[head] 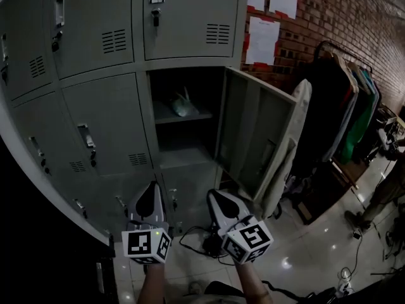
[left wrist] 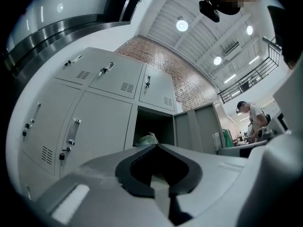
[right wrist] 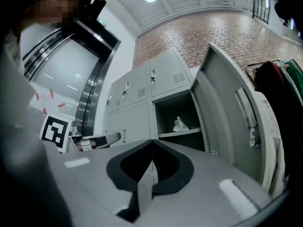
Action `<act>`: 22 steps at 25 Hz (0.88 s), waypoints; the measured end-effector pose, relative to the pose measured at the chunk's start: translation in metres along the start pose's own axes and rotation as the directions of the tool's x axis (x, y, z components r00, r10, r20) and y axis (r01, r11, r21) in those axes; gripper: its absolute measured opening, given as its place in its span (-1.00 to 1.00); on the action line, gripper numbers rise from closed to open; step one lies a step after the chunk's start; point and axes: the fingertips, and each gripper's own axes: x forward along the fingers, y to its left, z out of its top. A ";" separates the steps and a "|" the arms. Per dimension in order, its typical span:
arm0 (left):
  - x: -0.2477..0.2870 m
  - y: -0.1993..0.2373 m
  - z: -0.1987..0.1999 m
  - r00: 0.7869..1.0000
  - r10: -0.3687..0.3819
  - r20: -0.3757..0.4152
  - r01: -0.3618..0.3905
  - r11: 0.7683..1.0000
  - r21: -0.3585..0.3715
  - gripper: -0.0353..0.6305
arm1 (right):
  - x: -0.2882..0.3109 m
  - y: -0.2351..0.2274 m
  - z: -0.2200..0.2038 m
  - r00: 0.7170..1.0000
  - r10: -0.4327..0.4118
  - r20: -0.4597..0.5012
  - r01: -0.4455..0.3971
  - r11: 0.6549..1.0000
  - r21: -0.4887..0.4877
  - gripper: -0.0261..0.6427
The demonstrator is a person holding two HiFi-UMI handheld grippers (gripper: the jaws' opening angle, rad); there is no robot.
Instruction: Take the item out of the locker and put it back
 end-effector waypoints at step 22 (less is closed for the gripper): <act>0.042 0.020 -0.029 0.996 0.084 -0.030 -0.084 0.996 0.001 -0.88 | 0.125 -0.070 0.027 0.996 0.090 -0.003 -0.090 0.996 0.008 -0.53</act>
